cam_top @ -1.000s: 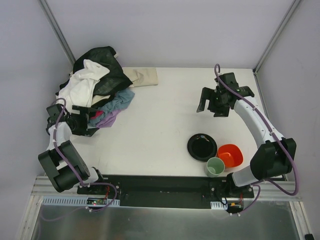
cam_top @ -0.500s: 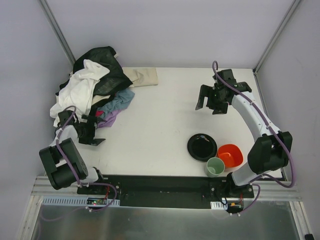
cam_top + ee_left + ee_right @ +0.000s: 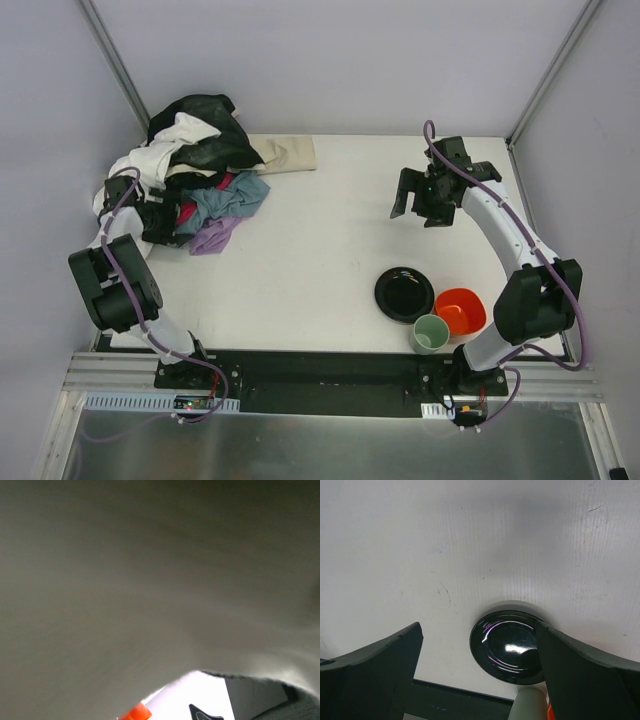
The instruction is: Pick out a specific cloth from the pile
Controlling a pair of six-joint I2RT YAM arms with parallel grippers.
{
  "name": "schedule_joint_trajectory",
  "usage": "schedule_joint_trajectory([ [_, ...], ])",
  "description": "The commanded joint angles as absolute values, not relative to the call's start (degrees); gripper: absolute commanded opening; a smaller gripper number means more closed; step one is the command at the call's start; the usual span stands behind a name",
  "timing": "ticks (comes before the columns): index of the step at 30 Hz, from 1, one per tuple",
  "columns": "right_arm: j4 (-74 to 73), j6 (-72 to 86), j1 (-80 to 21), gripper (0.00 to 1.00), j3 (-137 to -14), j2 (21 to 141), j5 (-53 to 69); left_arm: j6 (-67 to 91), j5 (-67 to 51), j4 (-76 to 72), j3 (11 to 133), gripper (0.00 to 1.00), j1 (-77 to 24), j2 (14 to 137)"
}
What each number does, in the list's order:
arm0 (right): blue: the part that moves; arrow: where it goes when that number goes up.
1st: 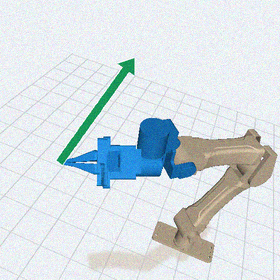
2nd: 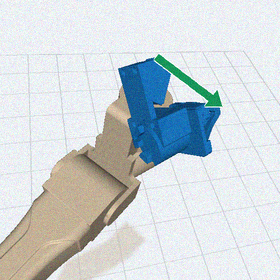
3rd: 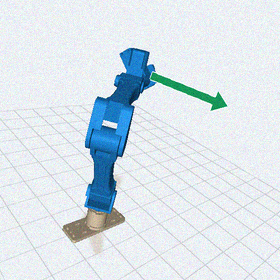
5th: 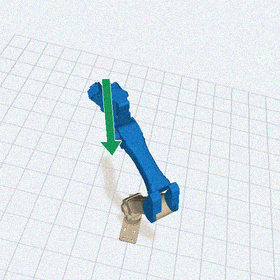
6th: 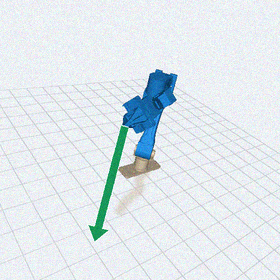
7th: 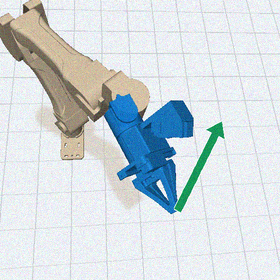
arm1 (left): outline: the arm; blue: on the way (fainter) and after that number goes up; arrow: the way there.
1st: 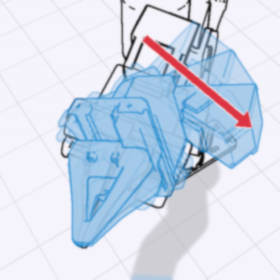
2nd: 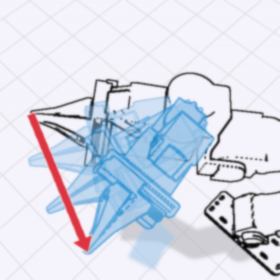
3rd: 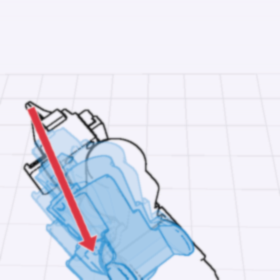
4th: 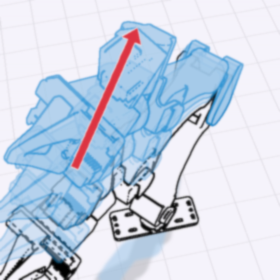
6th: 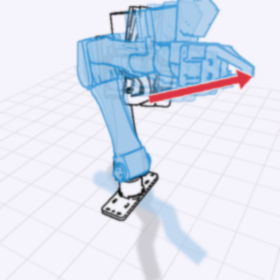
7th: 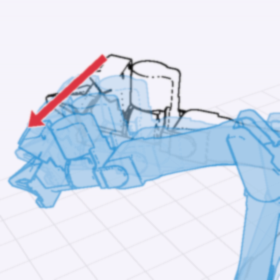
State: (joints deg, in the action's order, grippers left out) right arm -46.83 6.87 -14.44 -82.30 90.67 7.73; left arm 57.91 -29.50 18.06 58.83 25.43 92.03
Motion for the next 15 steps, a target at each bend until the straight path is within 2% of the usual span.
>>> schedule_joint_trajectory([
  [1,-47.55,7.82,-14.50,0.96,-84.29,90.62,6.59,57.57,-28.04,15.12,64.42,0.86,22.94,97.11],
  [3,-47.37,8.00,-14.41,0.96,-84.46,90.44,6.68,56.87,-27.69,15.03,65.74,0.76,22.68,99.31],
  [4,-47.37,8.17,-14.50,0.96,-84.55,90.44,6.68,56.52,-27.51,15.03,66.53,0.67,22.50,100.01],
  [5,-47.20,8.09,-14.50,0.96,-84.72,90.44,6.85,56.17,-27.60,15.12,67.14,0.52,22.41,100.45],
  [9,-47.28,7.91,-15.38,0.96,-86.13,90.79,7.03,54.67,-27.68,15.03,70.65,0.17,22.06,99.67],
  [12,-47.20,7.56,-17.39,0.96,-88.24,92.10,6.86,53.18,-28.74,15.03,74.69,0.03,21.89,98.97],
  [15,-46.32,7.21,-20.73,0.96,-91.31,94.03,7.55,52.29,-30.32,15.03,79.35,0.00,21.88,98.88],
])
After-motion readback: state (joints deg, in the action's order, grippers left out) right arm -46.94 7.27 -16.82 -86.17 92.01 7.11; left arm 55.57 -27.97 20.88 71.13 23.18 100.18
